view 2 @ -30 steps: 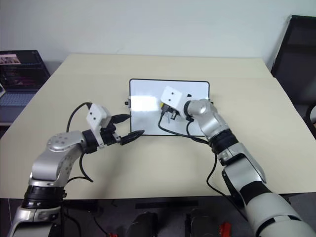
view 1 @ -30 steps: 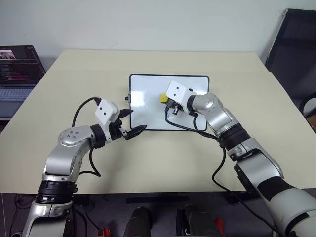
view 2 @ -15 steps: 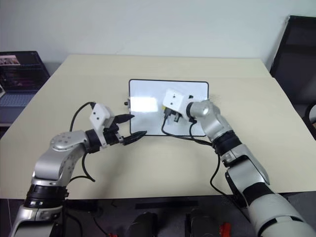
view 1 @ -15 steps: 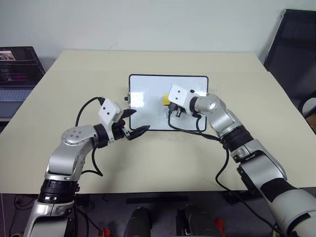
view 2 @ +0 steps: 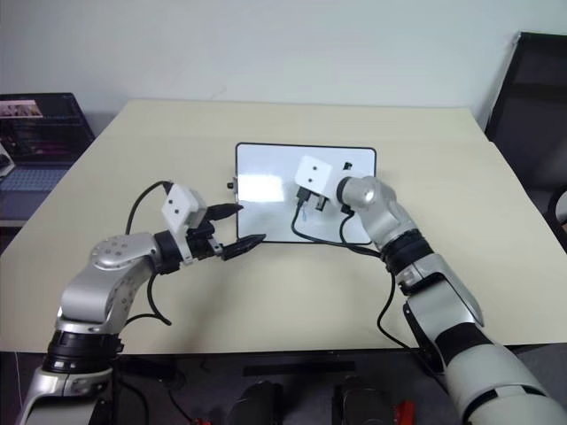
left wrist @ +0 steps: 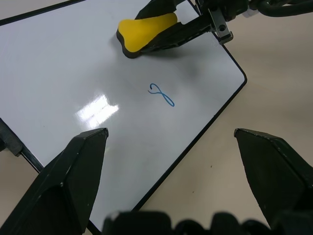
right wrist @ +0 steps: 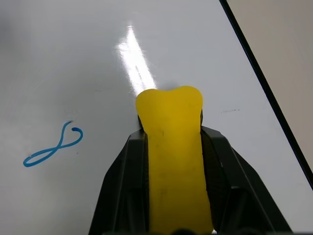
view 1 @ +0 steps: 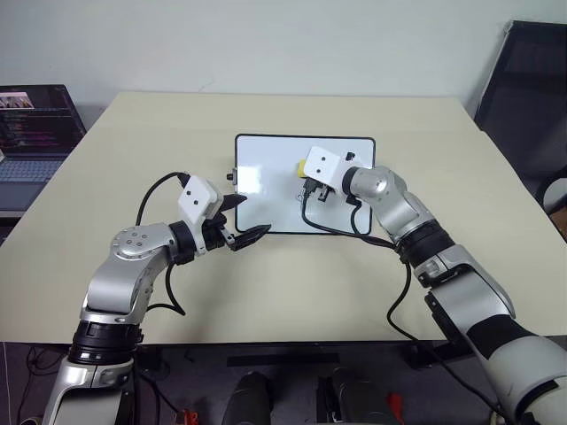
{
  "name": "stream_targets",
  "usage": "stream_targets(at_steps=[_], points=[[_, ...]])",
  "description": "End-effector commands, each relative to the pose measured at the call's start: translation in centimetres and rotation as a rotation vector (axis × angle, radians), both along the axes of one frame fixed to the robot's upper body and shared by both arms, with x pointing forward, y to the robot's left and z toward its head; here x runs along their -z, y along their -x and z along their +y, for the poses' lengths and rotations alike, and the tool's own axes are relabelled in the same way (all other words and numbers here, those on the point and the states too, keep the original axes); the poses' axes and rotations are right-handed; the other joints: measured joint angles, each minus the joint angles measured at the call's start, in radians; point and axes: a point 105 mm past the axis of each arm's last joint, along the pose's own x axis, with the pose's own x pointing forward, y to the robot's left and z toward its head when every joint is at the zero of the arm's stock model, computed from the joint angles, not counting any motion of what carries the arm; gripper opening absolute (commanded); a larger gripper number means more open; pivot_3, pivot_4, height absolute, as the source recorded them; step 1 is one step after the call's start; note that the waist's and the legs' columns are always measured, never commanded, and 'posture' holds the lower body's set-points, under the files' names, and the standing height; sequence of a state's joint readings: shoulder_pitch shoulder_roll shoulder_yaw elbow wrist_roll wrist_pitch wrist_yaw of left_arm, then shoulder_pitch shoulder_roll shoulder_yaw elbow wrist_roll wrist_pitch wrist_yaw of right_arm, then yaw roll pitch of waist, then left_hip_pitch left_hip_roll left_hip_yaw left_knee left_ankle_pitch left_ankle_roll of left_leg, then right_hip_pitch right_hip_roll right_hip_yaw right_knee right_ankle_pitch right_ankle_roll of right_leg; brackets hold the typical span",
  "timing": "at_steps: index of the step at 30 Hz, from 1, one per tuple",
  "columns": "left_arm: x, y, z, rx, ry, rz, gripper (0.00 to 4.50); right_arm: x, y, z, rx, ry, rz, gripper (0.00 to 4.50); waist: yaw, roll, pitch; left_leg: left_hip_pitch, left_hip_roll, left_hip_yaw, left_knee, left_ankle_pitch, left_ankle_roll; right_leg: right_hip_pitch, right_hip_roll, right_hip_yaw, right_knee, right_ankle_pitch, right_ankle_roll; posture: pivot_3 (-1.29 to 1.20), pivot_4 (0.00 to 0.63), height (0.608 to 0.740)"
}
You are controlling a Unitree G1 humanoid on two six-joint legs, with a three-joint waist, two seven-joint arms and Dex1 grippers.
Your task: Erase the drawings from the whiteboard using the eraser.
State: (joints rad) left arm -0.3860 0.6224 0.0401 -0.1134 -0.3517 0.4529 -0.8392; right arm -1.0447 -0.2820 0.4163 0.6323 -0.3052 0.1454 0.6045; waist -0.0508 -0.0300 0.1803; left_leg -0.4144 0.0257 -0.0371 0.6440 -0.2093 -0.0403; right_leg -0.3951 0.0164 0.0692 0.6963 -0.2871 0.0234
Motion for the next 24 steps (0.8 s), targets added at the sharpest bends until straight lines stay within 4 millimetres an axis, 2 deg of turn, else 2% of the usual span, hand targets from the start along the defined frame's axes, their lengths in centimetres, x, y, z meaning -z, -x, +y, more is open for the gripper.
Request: stream_targets(at_steps=[1, 4, 6, 9, 13, 16, 19, 24], points=[[-1.2, 0.2, -0.7, 0.027, 0.003, -0.047, 4.5, 3.3, 1.0, -1.1, -0.006, 0.082, 0.14, 1.09, -0.002, 0.0, 0.0, 0.0, 0.0, 0.0, 0.0, 0.0, 0.0, 0.0, 0.0, 0.0, 0.0, 0.0, 0.0, 0.0, 0.15, 0.74], [-1.2, 0.3, -0.7, 0.028, 0.003, -0.047, 4.5, 2.6, 0.7, -1.1, 0.012, 0.058, 0.106, 1.09, -0.006, 0.0, 0.0, 0.001, 0.0, 0.0, 0.0, 0.0, 0.0, 0.0, 0.0, 0.0, 0.0, 0.0, 0.0, 0.0, 0.15, 0.74], [-1.2, 0.3, -0.6, 0.027, 0.002, -0.047, 4.5, 1.3, 0.2, -1.0, 0.034, 0.007, 0.06, 1.09, -0.006, 0.0, 0.0, 0.001, 0.0, 0.0, 0.0, 0.0, 0.0, 0.001, 0.0, 0.0, 0.0, 0.0, 0.001, 0.0, 0.15, 0.74], [-1.3, 0.3, -0.5, 0.018, 0.005, -0.049, 4.5, -0.6, 0.3, -0.4, 0.03, -0.121, 0.064, 1.09, -0.006, 0.0, 0.0, 0.001, 0.001, 0.0, 0.0, 0.0, 0.0, 0.001, 0.0, 0.0, 0.0, 0.0, 0.001, 0.0, 0.15, 0.74], [-1.4, 0.2, 0.1, -0.024, 0.024, -0.054, 4.5, -3.0, 1.4, -0.1, 0.011, -0.327, 0.106, 1.09, -0.004, 0.001, 0.0, -0.001, 0.0, -0.001, 0.0, 0.0, 0.0, -0.001, 0.0, 0.0, 0.0, 0.0, 0.0, 0.0, 0.15, 0.74], [-1.6, -0.1, 0.8, -0.084, 0.058, -0.062, 4.5, -4.6, 3.1, -0.7, -0.015, -0.494, 0.156, 1.09, -0.003, 0.0, 0.0, -0.003, 0.0, -0.003, -0.003, 0.0, 0.0, -0.003, -0.001, 0.0, -0.001, 0.001, -0.002, 0.0, 0.15, 0.74], [-1.9, -0.2, 1.7, -0.139, 0.09, -0.071, 4.5, -5.2, 4.9, -1.7, -0.031, -0.573, 0.173, 1.09, 0.0, 0.0, 0.0, -0.009, 0.0, -0.004, -0.005, -0.001, -0.001, -0.01, -0.001, 0.0, -0.001, 0.002, -0.003, 0.0, 0.15, 0.74], [-1.8, -0.1, 2.9, -0.203, 0.111, -0.068, 4.5, -4.2, 8.8, -4.1, -0.039, -0.642, 0.2, 1.09, 0.002, 0.0, 0.0, -0.011, 0.0, -0.006, -0.007, -0.001, -0.001, -0.011, -0.001, 0.0, -0.004, 0.002, -0.003, 0.0, 0.15, 0.74]])
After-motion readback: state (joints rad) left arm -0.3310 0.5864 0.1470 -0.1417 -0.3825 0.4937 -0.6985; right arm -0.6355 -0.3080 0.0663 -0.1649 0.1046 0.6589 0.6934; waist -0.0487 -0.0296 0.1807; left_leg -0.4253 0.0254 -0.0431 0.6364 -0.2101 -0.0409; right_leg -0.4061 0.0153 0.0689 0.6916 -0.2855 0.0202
